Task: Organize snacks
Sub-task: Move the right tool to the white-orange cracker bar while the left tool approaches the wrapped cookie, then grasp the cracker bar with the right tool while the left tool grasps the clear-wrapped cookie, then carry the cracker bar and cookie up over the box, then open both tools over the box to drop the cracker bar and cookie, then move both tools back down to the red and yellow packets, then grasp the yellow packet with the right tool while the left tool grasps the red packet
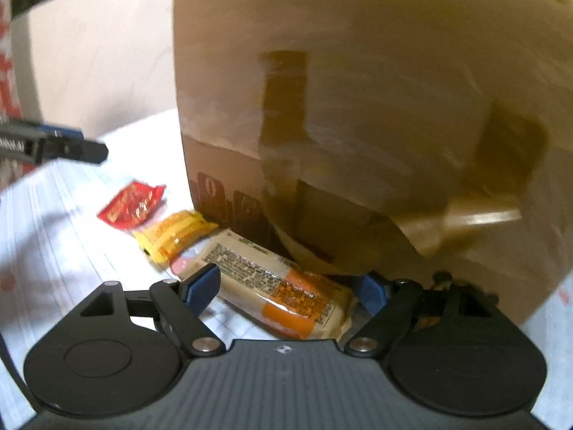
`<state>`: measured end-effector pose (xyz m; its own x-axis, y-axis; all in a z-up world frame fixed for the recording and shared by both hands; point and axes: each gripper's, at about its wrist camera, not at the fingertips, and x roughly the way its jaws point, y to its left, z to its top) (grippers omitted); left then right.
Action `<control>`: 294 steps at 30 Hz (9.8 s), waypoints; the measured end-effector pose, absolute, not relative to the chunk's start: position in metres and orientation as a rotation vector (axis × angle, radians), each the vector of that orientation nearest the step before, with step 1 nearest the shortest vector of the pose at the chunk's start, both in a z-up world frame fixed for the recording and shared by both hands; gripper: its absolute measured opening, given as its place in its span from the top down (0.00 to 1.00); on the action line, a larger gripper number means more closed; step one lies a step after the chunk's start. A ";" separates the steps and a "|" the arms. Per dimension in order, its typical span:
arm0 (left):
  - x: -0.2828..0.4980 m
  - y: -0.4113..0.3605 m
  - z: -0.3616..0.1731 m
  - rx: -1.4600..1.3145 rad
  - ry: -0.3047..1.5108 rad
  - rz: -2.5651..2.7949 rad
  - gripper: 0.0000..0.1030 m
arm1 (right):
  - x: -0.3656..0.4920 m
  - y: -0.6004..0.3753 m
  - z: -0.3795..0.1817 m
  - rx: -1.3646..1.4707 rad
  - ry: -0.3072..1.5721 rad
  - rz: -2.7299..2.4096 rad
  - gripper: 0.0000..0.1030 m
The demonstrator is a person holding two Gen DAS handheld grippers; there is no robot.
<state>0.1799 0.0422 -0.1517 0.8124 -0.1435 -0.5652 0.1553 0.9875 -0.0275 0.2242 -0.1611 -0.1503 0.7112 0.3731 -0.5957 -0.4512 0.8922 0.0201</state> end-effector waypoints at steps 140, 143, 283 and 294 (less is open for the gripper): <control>0.130 -0.066 -0.185 -0.099 0.677 -0.324 0.81 | 0.135 -0.221 -0.156 0.186 0.637 0.460 0.59; 0.129 -0.063 -0.170 -0.102 0.642 -0.349 0.81 | 0.125 -0.229 -0.141 0.212 0.587 0.463 0.59; 0.228 0.028 -0.208 -0.099 0.803 -0.145 0.18 | 0.213 -0.110 -0.174 0.176 0.664 0.365 0.65; 0.219 0.011 -0.217 0.077 0.777 -0.123 0.16 | 0.210 -0.124 -0.172 0.223 0.663 0.383 0.65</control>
